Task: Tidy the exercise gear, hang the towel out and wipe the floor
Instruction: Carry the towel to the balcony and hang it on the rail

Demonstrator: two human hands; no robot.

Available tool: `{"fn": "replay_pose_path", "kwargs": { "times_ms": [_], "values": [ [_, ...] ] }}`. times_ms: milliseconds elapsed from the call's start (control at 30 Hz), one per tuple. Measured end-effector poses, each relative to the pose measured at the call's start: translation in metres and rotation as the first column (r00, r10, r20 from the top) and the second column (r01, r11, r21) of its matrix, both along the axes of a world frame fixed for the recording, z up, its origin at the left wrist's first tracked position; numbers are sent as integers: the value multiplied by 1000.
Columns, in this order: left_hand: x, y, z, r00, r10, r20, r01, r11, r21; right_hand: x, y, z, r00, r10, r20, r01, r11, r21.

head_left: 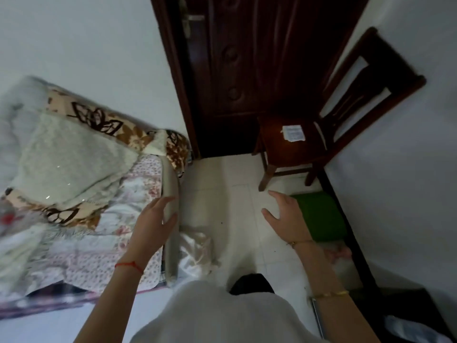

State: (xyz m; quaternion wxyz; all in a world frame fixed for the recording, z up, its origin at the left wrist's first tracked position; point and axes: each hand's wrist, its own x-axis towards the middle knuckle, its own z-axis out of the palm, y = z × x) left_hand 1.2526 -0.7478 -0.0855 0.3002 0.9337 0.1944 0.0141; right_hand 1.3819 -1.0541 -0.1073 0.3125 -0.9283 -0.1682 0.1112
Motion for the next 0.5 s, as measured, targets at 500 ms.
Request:
{"fn": "replay_pose_path", "kwargs": {
  "times_ms": [500],
  "values": [
    [-163,46,-44,993,100,-63,-104,993,-60,-104,103,-57,975,194,-113,-202,977,-67]
  ]
}}
